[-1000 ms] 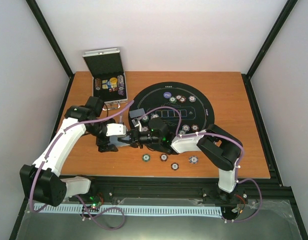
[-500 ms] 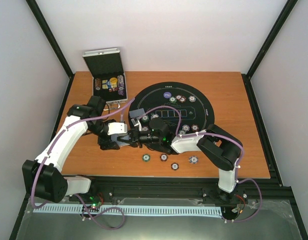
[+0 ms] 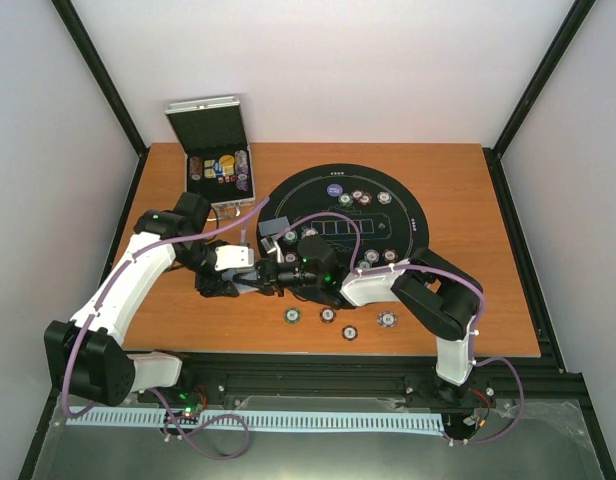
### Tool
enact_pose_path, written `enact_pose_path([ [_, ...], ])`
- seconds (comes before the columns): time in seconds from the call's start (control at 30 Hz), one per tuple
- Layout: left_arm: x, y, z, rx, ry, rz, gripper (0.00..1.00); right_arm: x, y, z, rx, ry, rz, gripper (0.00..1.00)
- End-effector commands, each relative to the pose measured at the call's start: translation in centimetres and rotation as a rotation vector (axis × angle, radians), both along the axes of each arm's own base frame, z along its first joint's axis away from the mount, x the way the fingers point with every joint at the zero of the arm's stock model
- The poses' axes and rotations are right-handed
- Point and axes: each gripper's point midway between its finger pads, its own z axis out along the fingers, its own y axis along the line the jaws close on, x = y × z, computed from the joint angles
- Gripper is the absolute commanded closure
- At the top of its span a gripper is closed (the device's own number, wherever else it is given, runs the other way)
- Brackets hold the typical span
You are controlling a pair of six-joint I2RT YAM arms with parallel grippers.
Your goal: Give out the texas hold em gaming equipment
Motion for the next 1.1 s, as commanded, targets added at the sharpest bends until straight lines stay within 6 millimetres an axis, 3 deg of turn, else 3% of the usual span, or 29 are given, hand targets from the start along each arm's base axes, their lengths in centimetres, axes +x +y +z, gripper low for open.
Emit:
enact_pose_path([
  [0.0,-0.4,-0.9,2.0,-0.066,-0.031,-0.017,0.40,0.4,0.5,-1.6,-0.042,-0.009,-0.019,0.97],
  [0.23,-0.5,-1.1,3.0,-0.085,-0.053,-0.013,0.54,0.5,0.0,-4.2,-0.130,0.002,-0.035,0.97],
  [0.53,-1.0,-1.3,4.2,-0.114,-0.058,-0.004,0.60,0.5,-1.0,-7.7,-0.253,0.024,-0.063,0.97],
  [0.67,-1.0,-1.4,4.3,-0.120,-0.061,0.006,0.79,0.8,-1.6,-8.6,-0.326,0.017,-0.086,0.97],
  [0.73,-0.7,-1.3,4.3,-0.119,-0.072,0.017,0.96,0.9,-2.0,-8.7,-0.352,0.012,-0.097,0.97],
  [0.77,-0.5,-1.3,4.3,-0.117,-0.078,0.020,0.99,1.0,-2.2,-8.8,-0.363,0.009,-0.104,0.97],
  [1.0,-0.1,-0.4,2.7,-0.052,-0.080,0.026,0.99,1.1,-2.1,-6.6,-0.355,-0.044,-0.099,0.97],
  [1.07,0.1,0.0,2.1,-0.023,-0.094,0.029,0.99,1.2,-2.1,-6.0,-0.361,-0.058,-0.102,0.92],
])
